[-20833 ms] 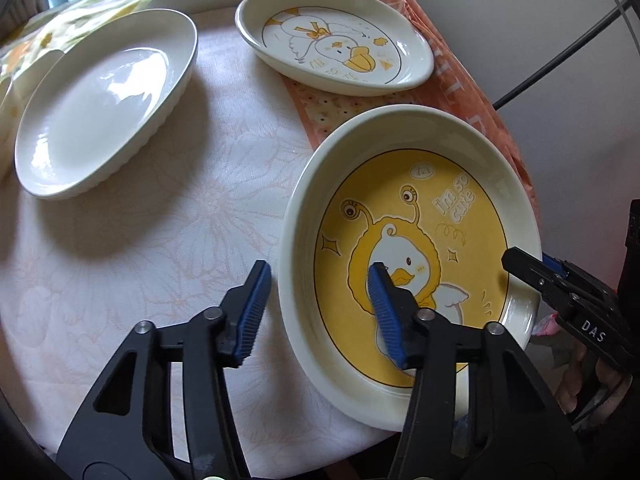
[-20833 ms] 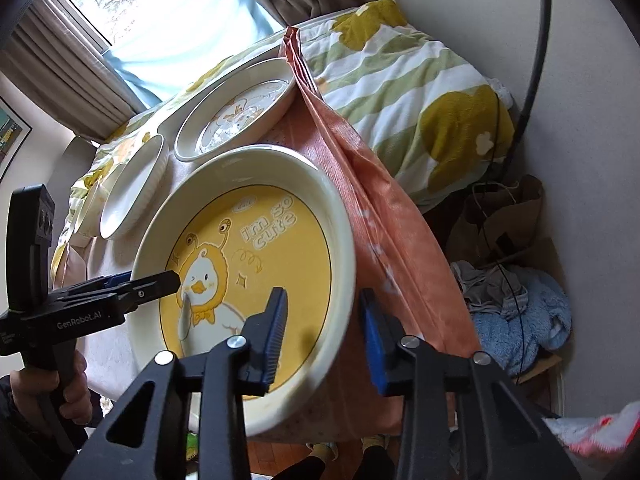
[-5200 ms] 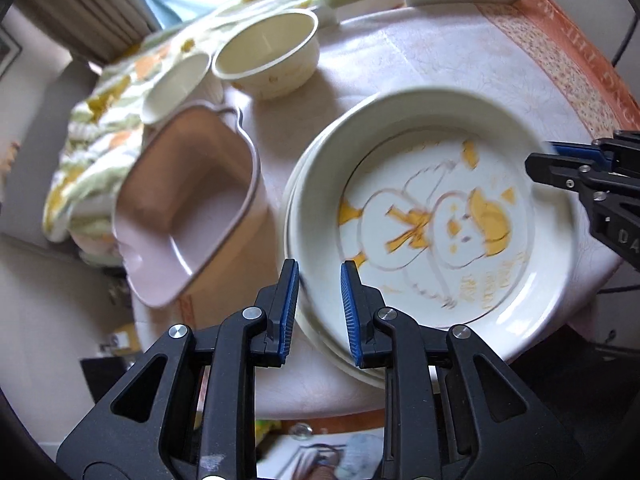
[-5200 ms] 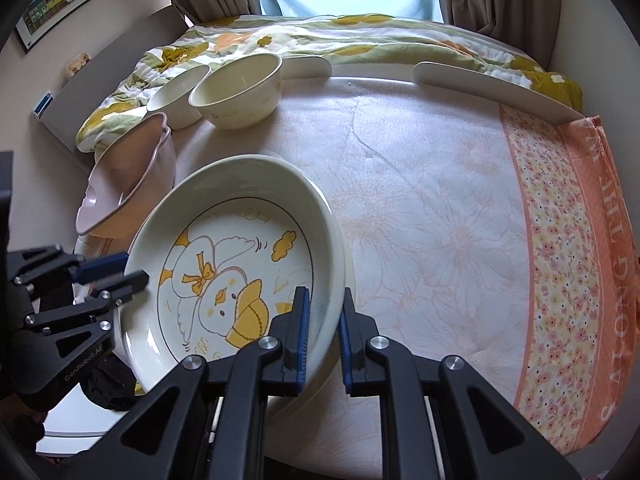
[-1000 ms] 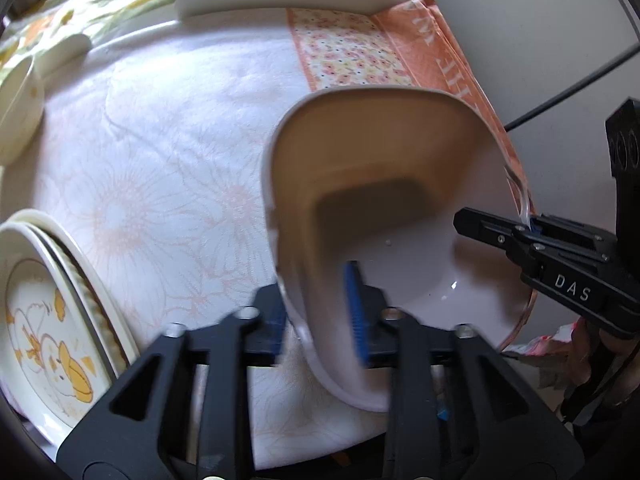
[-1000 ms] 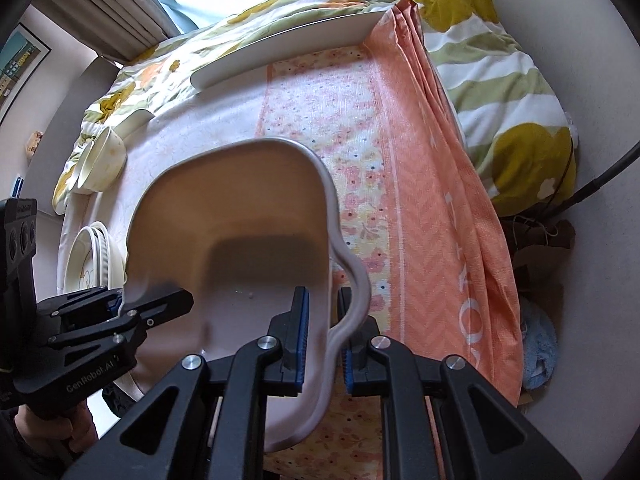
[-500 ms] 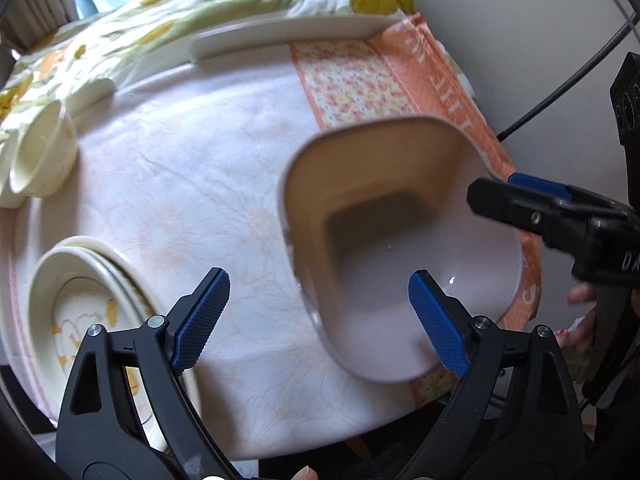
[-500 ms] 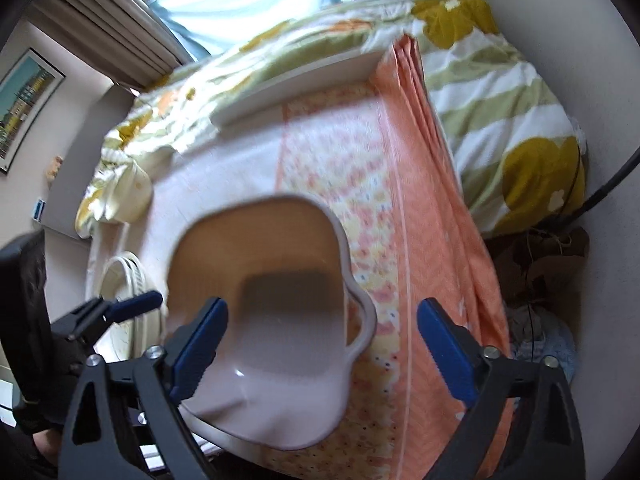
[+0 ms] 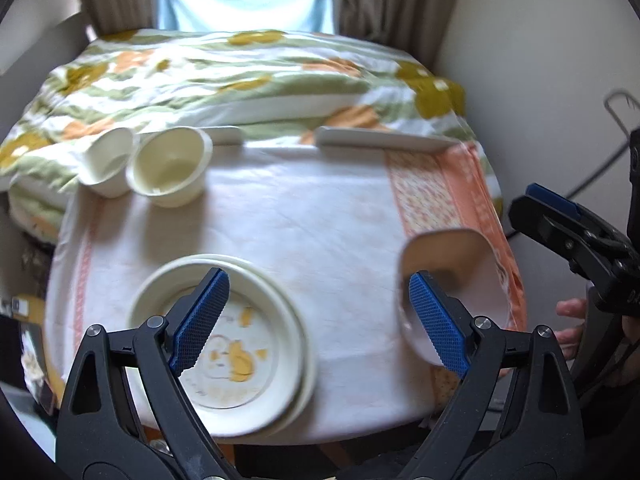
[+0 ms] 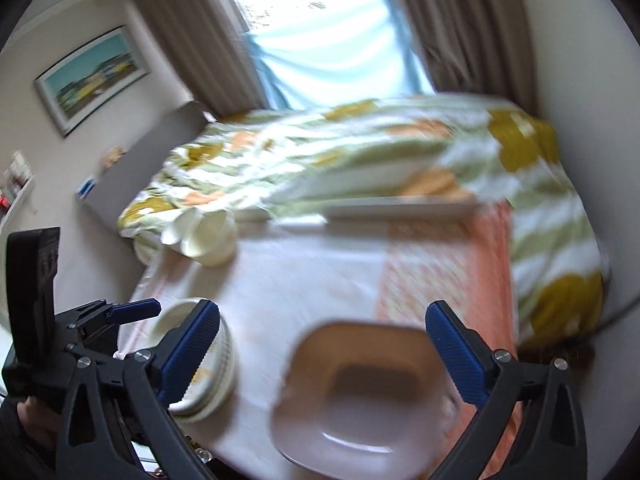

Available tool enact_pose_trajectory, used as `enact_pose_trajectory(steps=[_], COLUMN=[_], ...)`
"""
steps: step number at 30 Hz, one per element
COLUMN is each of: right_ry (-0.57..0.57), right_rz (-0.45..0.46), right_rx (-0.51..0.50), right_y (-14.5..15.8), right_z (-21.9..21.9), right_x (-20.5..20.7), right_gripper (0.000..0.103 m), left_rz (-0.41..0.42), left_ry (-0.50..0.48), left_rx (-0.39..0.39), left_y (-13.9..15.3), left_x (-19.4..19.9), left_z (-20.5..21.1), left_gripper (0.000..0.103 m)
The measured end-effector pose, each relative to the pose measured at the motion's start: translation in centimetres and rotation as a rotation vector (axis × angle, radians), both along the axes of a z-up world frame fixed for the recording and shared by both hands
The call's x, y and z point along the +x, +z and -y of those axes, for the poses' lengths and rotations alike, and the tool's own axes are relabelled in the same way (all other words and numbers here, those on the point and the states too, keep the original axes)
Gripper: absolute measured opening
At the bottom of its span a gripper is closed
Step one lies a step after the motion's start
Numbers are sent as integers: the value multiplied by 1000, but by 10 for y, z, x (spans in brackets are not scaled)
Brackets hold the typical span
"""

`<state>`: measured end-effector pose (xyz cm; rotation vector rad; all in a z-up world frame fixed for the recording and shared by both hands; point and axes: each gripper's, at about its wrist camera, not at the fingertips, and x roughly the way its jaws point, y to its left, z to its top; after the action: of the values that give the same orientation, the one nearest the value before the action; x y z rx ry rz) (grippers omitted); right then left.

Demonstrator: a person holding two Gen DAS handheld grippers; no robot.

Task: Organize plates and bowls
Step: 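Open both tools to release the pink dish, then grasp the rim of the cream bowl with both tools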

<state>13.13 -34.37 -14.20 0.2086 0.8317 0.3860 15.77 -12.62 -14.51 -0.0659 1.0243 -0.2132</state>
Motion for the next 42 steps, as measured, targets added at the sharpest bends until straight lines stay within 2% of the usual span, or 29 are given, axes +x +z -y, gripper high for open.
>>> enact_pose_trajectory(steps=[3, 7, 13, 15, 18, 23, 26, 28, 31, 32, 36, 42], right_ry=[57, 103, -7, -56, -98, -147, -153, -149, -151, -152, -151, -133], right_rz=[27, 15, -71, -99, -189, -378, -456, -482, -505, -508, -514, -521], right_rx=[-21, -30, -14, 9, 62, 127, 116, 86, 46, 33, -18, -32], right_y=[15, 28, 24, 21, 10, -47, -81, -97, -112, -115, -124, -133], right_z=[-30, -69, -119, -129, -149, -179, -201, -214, -225, -227, -228, -233], right_x=[10, 25, 63, 77, 105, 154, 171, 179, 187, 189, 197, 208], right_gripper=[103, 103, 103, 103, 103, 102, 88, 73, 66, 65, 52, 34], left_rz=[25, 55, 22, -26, -83, -182, -221, -240, -257, -261, -291, -315], left_ry=[72, 131, 163, 165, 180, 155, 133, 118, 106, 103, 93, 112], left_rx=[-29, -40, -116, -146, -217, -257, -291, -302, -305, -313, -333, -321], left_y=[13, 27, 22, 11, -12, -66, -90, -104, -120, -124, -139, -150], left_x=[5, 21, 56, 74, 98, 139, 157, 170, 187, 191, 205, 213], left_z=[-40, -93, -167, -188, -215, -238, -238, -236, -232, -231, -227, -223], left_gripper=[91, 91, 91, 91, 91, 91, 87, 75, 63, 62, 46, 27])
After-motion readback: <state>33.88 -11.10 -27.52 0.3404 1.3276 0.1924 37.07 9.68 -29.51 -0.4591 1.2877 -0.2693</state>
